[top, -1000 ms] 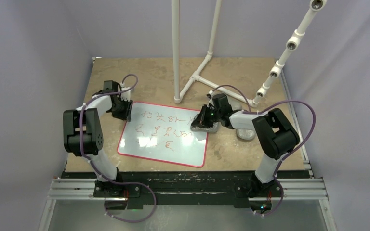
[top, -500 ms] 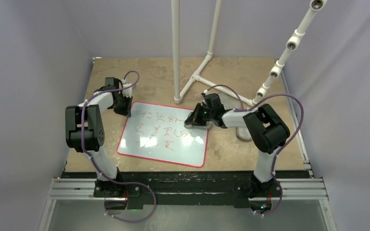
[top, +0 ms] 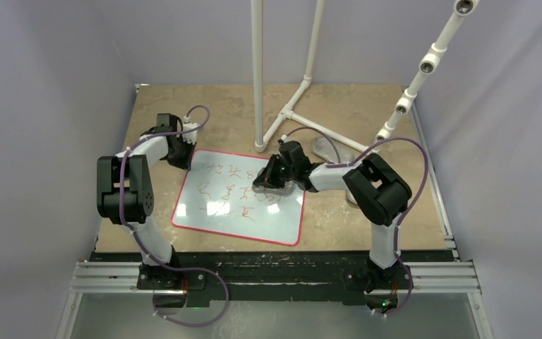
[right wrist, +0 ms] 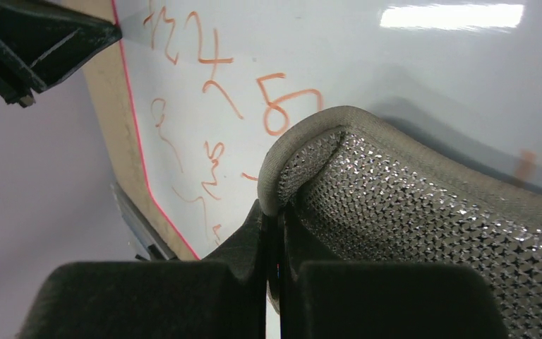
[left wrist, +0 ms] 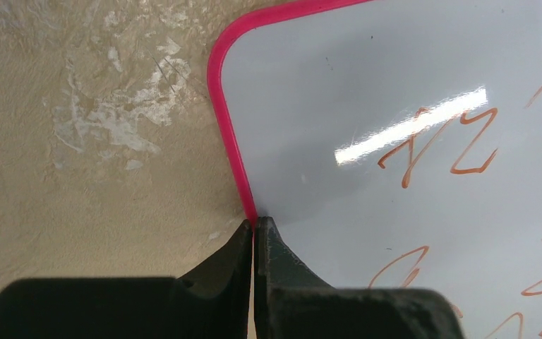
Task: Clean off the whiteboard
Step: Erase the whiteboard at the whiteboard stand.
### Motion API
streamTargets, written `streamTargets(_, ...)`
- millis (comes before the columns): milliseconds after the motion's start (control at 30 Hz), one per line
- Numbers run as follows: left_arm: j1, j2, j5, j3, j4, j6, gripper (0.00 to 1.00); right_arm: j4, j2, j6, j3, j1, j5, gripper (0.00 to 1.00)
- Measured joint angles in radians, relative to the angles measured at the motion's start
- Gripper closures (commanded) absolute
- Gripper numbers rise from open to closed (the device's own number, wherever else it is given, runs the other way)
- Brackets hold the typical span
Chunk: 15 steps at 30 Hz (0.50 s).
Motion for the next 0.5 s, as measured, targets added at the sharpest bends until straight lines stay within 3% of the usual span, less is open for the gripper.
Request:
streamTargets(200, -0.021, 0.007, -0.009, 0.014, -0.027, 0.056, 1.0, -0.094, -0.145, -0.017, -0.114, -0.051, 0.096, 1.0)
streamTargets(500, -0.095, -0.002, 0.007, 0.019, -0.048, 0.135, 1.0, -0.174, -0.178, -0.072, -0.131, -0.098, 0.141, 1.0)
